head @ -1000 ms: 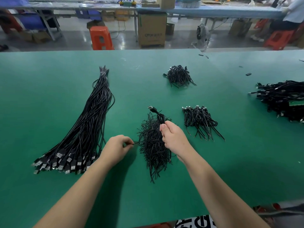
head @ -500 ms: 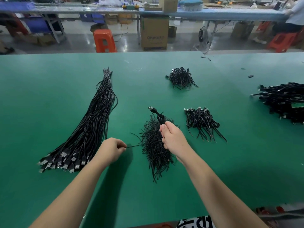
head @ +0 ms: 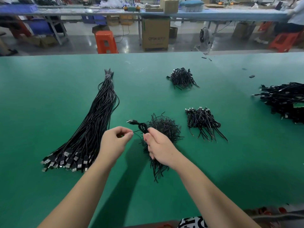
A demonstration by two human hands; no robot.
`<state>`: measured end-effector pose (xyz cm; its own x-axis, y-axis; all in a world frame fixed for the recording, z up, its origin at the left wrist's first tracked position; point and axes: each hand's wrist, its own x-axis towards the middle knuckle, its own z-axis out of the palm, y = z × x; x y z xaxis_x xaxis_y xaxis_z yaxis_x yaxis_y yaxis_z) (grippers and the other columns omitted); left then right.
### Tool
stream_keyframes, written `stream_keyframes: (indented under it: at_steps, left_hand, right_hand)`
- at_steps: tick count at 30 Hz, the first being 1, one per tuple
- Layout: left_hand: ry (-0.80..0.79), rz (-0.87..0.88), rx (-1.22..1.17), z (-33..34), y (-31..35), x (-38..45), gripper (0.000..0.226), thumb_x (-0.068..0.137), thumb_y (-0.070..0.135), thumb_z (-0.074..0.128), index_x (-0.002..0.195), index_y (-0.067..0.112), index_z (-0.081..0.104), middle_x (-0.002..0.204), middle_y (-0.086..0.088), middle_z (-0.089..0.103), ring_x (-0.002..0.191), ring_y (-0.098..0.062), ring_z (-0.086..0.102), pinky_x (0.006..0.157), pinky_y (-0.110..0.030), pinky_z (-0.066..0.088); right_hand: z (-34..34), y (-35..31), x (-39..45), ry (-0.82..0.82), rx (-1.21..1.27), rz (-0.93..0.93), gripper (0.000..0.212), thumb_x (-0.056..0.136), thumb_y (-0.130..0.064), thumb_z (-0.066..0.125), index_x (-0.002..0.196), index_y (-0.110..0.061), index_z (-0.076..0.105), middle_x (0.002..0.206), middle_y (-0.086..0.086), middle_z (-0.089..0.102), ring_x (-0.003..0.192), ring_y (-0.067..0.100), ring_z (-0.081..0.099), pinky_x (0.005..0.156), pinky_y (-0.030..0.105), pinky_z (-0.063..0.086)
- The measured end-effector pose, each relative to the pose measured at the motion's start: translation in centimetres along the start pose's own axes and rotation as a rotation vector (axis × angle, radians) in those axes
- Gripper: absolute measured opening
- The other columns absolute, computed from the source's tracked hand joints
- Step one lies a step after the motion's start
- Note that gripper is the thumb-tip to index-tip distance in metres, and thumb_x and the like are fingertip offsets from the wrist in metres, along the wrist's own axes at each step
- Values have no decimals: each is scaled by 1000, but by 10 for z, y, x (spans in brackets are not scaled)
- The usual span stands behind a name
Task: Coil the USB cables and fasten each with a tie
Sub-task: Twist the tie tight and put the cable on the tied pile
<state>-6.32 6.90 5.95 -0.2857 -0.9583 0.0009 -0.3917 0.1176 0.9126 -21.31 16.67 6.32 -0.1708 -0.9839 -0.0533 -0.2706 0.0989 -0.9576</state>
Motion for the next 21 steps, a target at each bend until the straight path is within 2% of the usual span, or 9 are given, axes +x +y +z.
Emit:
stream_keyframes:
  at_steps: [3,7,10,14,16,17,19,21]
  left_hand:
    - [-21,7,-150,12,20,-15,7,84,13,75,78,17,75,54,12,58,50,-6,43,50,-24,35]
    - [-52,8,-222,12,28,-23,10,87,10,74,78,14,75,51,14,54,48,-3,40,47,-15,32]
    - [-77,-22,-211,12,28,-25,10,87,14,75,77,16,75,51,12,52,49,-6,38,47,-19,31]
    - [-98,3,-157,14,28,-25,12,87,14,76,77,21,76,54,11,53,48,-7,36,48,-23,30]
    - [-59,129,40,16,28,-26,10,87,16,74,80,24,75,59,14,57,47,-4,38,49,-18,32]
    - [-7,253,210,16,29,-27,7,87,17,74,84,23,75,66,13,60,50,-4,42,52,-18,35]
    - [112,586,527,17,28,-31,2,88,13,73,88,14,74,79,2,61,57,-12,50,56,-28,44]
    - [184,889,698,16,23,-30,4,85,4,72,84,7,69,85,-9,61,69,-26,57,58,-39,49]
  right_hand:
    - [11,4,5,-11,33,14,24,94,-49,38,74,-43,50,66,-10,37,55,11,31,57,38,29]
    - [11,10,8,28,58,33,23,83,-59,37,78,-47,56,69,-8,41,56,10,33,57,35,28]
    - [7,13,9,60,49,29,27,89,-54,38,84,-33,54,68,-10,41,57,10,33,59,38,29]
    - [6,12,10,131,64,-1,28,95,-40,40,82,-15,43,63,-12,35,56,10,29,59,38,26]
    - [6,12,10,175,73,6,31,96,-35,42,83,-8,41,62,-10,31,57,12,26,61,39,25]
    - [6,12,9,189,82,13,29,98,-31,44,81,-9,40,61,-10,30,57,13,25,61,40,25]
    - [4,10,8,199,114,42,32,101,-26,45,71,-19,37,61,-8,28,57,15,25,60,40,25]
    - [2,8,8,181,173,73,36,101,-24,46,66,-26,39,62,-4,29,54,14,26,54,37,27]
